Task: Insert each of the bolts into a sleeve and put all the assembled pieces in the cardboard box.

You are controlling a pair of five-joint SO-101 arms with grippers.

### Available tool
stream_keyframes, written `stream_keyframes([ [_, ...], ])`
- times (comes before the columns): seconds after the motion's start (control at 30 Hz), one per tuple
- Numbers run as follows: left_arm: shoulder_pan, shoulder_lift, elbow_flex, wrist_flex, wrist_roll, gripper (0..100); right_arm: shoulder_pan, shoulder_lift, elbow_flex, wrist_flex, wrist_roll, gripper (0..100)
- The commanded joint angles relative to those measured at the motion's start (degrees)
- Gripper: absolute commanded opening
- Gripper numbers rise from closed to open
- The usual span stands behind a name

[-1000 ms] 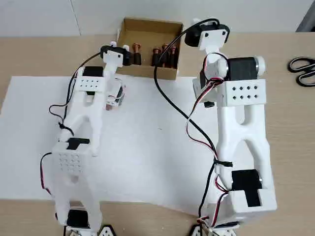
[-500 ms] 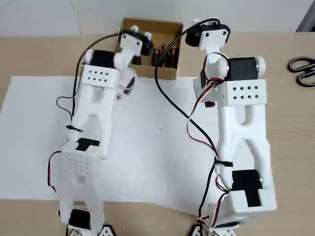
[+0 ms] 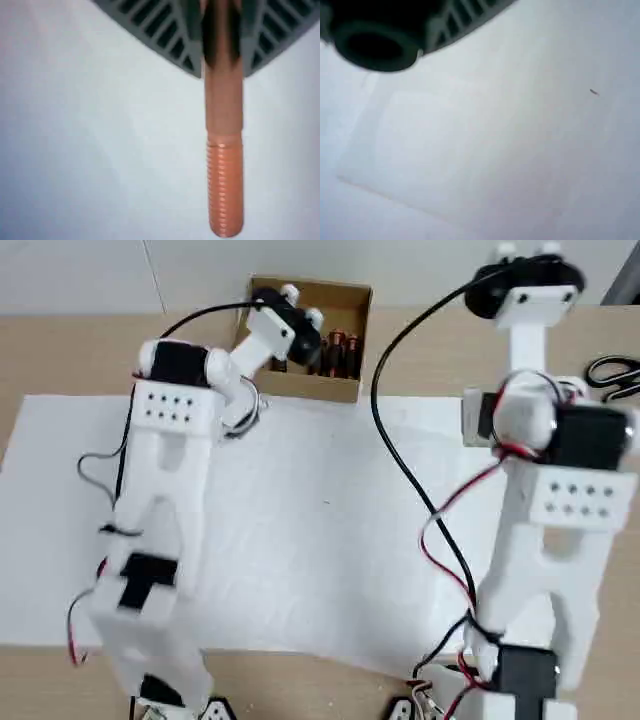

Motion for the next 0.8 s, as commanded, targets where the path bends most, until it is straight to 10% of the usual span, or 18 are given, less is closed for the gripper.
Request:
stream_keyframes([
  [0.0,2.46,-14.33,9.89,1.05,-4.84,1,0.57,-5.67,-2.81,0.75,0.62,0.4],
  [0.37,6.68,-28.48,43.74,-9.58,-37.1,1,0.22,-13.41,-2.73,0.84,0.44,0.4],
  [0.77,6.95,-17.49,50.51,-32.44,-40.62,1,0.22,-21.76,8.09,0.31,0.26,0.4],
])
